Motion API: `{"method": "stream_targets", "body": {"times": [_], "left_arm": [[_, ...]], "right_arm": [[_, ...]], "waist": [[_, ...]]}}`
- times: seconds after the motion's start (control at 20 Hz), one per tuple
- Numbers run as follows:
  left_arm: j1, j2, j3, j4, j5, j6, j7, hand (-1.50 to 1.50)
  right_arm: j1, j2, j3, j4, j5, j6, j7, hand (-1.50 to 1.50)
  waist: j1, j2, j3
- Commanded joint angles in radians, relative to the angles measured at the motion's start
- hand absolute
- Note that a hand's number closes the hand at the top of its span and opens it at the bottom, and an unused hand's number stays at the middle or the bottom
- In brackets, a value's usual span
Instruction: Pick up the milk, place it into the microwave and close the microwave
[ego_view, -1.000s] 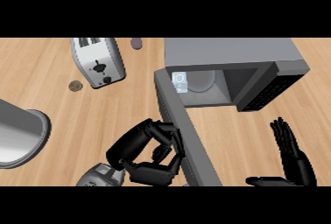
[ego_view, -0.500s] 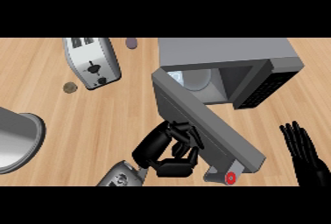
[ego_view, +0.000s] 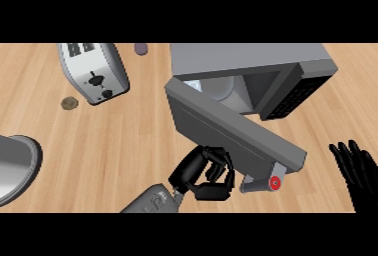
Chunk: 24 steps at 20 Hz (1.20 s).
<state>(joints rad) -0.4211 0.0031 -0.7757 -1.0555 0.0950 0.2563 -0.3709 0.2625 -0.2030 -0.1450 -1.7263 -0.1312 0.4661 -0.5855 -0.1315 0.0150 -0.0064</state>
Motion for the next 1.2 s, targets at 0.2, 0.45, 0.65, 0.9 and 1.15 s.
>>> {"method": "stream_targets", "body": {"times": [0.2,0.45,0.65,0.9,1.15], "left_arm": [[-0.113,-0.003,-0.084,0.036,0.248,0.144,-0.069,1.5],[-0.171,-0.003,-0.058,0.045,0.329,0.288,-0.103,1.5],[-0.248,-0.003,-0.039,0.07,0.404,0.362,-0.072,1.5],[-0.328,-0.003,-0.03,0.128,0.48,0.423,-0.052,-1.5],[-0.357,-0.003,-0.012,0.159,0.551,0.492,-0.03,-1.5]], "right_arm": [[0.001,-0.038,0.006,-0.116,-0.097,0.051,0.115,-1.5],[-0.014,-0.082,-0.011,-0.165,-0.107,0.063,0.149,-1.5],[-0.052,-0.122,-0.046,-0.193,-0.128,0.06,0.178,-1.5],[-0.068,-0.153,-0.072,-0.212,-0.154,0.072,0.189,-1.5],[-0.166,-0.262,-0.19,-0.275,0.018,-0.011,0.159,1.5]], "waist": [[-0.038,0.013,-0.002],[-0.06,0.016,-0.002],[-0.084,0.023,-0.002],[-0.128,0.03,0.0],[-0.143,0.032,-0.002]]}}
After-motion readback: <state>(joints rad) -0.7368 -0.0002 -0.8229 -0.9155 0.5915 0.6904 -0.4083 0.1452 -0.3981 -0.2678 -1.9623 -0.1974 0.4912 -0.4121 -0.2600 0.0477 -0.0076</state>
